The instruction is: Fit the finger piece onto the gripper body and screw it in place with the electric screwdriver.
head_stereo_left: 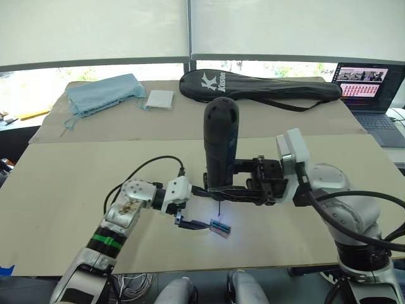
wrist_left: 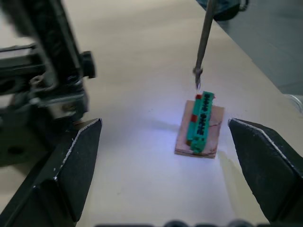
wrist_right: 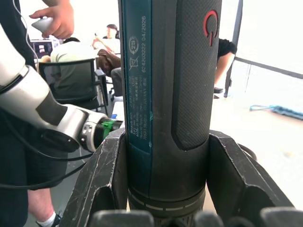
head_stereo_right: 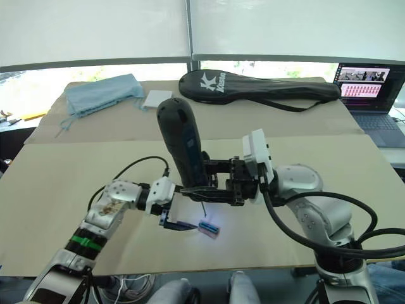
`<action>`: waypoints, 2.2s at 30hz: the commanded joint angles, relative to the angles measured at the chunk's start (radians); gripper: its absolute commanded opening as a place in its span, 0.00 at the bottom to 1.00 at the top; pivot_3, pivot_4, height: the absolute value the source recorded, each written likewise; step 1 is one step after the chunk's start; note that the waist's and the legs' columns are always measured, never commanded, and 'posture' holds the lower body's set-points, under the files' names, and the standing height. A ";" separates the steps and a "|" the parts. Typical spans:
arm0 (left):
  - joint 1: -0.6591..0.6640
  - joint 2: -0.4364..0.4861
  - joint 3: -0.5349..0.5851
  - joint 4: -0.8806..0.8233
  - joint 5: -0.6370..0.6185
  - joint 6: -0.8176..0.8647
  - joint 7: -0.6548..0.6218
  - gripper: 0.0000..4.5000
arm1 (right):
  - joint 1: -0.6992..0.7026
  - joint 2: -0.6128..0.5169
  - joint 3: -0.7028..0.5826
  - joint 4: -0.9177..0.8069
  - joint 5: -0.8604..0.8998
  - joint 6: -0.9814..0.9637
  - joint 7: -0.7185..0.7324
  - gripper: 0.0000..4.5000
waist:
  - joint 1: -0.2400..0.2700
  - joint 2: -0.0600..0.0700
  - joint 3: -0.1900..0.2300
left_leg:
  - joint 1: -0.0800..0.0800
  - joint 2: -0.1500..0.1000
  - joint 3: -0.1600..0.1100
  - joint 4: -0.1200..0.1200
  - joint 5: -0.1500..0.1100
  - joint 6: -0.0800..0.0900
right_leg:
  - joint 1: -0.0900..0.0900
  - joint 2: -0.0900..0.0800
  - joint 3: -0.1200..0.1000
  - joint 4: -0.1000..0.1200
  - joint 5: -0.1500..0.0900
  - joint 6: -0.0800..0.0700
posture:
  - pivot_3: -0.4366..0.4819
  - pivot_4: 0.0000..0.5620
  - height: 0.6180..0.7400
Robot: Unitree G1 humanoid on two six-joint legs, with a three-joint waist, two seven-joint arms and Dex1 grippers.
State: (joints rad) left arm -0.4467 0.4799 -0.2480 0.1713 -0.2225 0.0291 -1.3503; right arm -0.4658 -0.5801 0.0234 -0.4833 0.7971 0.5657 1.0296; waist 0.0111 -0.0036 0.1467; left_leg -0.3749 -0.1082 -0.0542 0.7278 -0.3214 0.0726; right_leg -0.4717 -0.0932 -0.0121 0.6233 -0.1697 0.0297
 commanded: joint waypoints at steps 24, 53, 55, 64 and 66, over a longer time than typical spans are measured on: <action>0.076 -0.271 0.039 -0.023 0.103 0.155 0.629 0.95 | 0.033 -0.068 -0.066 -0.053 0.017 -0.030 0.013 0.42 | 0.010 0.000 0.000 | 0.001 0.000 0.000 0.000 0.000 0.000 | 0.003 -0.002 0.000 -0.001 0.000 0.000 | 0.48 0.27 0.96; -0.289 -0.197 0.073 0.639 0.097 -0.203 0.133 1.00 | 0.045 -0.087 -0.074 -0.115 0.023 -0.021 -0.030 0.42 | -0.003 -0.001 0.001 | 0.001 0.000 0.000 0.000 0.000 0.001 | 0.002 -0.003 0.000 -0.001 0.000 0.000 | 0.48 0.27 0.96; -0.213 -0.198 0.088 0.521 0.089 -0.136 0.196 1.00 | 0.043 -0.089 -0.078 -0.113 0.019 -0.027 -0.032 0.42 | -0.004 -0.001 0.001 | 0.001 0.000 0.000 0.000 0.000 0.001 | 0.002 -0.002 0.002 0.000 0.000 0.000 | 0.48 0.27 0.96; 0.016 -0.226 0.094 0.077 0.062 0.139 0.405 1.00 | 0.041 -0.081 -0.070 -0.115 0.021 -0.027 -0.047 0.42 | 0.008 -0.001 0.001 | 0.003 0.000 0.000 0.000 0.000 0.000 | 0.004 -0.001 0.003 0.000 0.000 0.000 | 0.48 0.27 0.96; 0.012 -0.230 0.083 0.077 0.064 0.128 0.409 1.00 | 0.034 -0.078 -0.066 -0.107 0.018 -0.028 -0.048 0.42 | 0.008 -0.001 0.001 | 0.004 0.000 0.000 0.000 0.000 0.000 | 0.005 -0.001 0.002 -0.001 0.000 0.000 | 0.48 0.27 0.96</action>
State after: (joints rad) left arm -0.4315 0.2553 -0.1566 0.2738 -0.1589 0.1557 -0.9510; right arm -0.4098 -0.6630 -0.0179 -0.5604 0.8000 0.5699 0.9818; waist 0.0188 -0.0048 0.1474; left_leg -0.3708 -0.1081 -0.0540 0.7279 -0.3217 0.0729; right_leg -0.4668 -0.0944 -0.0101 0.6225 -0.1697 0.0299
